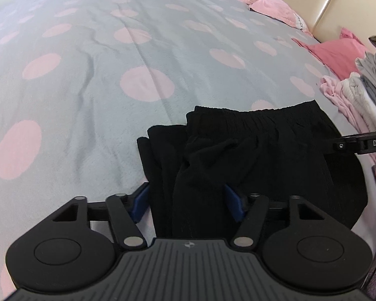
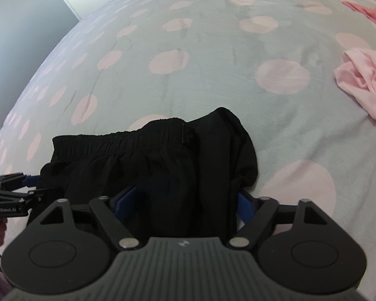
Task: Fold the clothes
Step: 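Grasp the folded black garment's edge with the left gripper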
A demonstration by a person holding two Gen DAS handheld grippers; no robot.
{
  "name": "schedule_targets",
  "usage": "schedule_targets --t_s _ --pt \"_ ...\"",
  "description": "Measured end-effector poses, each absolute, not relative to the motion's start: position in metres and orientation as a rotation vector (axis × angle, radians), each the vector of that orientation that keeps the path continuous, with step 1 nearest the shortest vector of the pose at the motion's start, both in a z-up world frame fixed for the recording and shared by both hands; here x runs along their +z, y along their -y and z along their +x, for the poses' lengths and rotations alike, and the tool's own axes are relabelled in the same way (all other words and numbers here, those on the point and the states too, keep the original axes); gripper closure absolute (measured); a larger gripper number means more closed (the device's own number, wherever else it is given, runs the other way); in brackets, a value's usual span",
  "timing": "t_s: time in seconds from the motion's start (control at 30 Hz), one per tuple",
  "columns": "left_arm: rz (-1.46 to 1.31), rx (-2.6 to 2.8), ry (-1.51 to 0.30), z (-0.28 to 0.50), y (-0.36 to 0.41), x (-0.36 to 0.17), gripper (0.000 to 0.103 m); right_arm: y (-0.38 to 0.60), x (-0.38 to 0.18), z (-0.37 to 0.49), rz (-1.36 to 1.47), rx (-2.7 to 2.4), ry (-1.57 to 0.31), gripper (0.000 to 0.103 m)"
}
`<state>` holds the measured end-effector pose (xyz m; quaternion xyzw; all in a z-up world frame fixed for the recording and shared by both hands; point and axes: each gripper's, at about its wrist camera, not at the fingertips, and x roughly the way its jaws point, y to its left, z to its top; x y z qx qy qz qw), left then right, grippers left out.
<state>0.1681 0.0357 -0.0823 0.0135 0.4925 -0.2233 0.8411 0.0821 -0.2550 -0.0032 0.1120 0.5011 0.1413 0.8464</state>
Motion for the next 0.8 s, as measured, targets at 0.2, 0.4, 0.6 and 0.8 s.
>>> schedule_targets --t_s 0.2,0.4,0.6,0.8 --pt "0.04 -0.483 -1.03 0.168 -0.032 -0.078 0.078 0.249 -0.001 0.084 0.236 0.318 -1.059 0.071" --pt "0.008 -0.5 -1.022 0.171 -0.03 -0.067 0.096 0.251 0.013 0.08 0.257 0.328 -1.041 0.089" --pt "0.0 -0.516 -0.967 0.165 -0.027 -0.045 0.097 0.25 0.034 0.067 0.246 0.342 -0.992 0.091" --pt "-0.017 -0.513 -0.897 0.155 -0.028 -0.014 0.097 0.248 0.063 0.053 0.248 0.356 -0.921 0.091"
